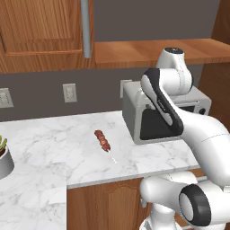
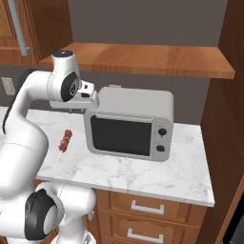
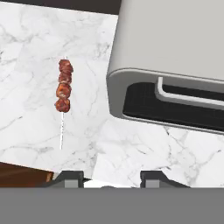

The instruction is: Store the kebab skewer in the freezer for long-term storage. Close the freezer door after placing the cooked food.

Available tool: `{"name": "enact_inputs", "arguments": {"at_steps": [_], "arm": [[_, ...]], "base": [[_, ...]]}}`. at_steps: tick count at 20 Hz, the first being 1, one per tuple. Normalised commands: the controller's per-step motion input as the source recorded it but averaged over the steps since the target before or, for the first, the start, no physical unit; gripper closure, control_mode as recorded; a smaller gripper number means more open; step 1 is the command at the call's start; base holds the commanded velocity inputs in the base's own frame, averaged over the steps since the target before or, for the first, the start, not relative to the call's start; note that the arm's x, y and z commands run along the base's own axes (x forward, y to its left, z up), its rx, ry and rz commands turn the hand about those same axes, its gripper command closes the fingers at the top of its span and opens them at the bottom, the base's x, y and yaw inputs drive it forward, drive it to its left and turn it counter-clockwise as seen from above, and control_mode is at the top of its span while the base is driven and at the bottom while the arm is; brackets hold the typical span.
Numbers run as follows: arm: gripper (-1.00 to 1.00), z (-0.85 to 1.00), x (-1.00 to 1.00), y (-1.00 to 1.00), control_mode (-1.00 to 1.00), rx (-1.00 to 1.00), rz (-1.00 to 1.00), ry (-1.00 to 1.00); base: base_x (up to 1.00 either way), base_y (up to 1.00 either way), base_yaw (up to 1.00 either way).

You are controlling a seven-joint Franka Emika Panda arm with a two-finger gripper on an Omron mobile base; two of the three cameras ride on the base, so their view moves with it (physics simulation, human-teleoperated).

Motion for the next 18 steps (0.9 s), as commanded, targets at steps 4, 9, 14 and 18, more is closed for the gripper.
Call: {"name": "enact_inputs", "arguments": {"at_steps": [4, 9, 14, 18], "arm": [[-1.00, -0.04, -0.03, -0.11, -1.00, 0.06, -0.02, 0.03], [-1.00, -0.33, -0.15, 0.19, -1.00, 0.00, 0.00, 0.21], [-1.00, -0.65, -0.09, 0.62, -1.00, 0.03, -0.02, 0.20], [-1.00, -0.82, 0.03, 0.55, -1.00, 0.02, -0.05, 0.11]], "base": [[0.00, 0.00, 0.00], [0.00, 0.00, 0.00], [0.00, 0.00, 0.00], [0.00, 0.00, 0.00]]}}
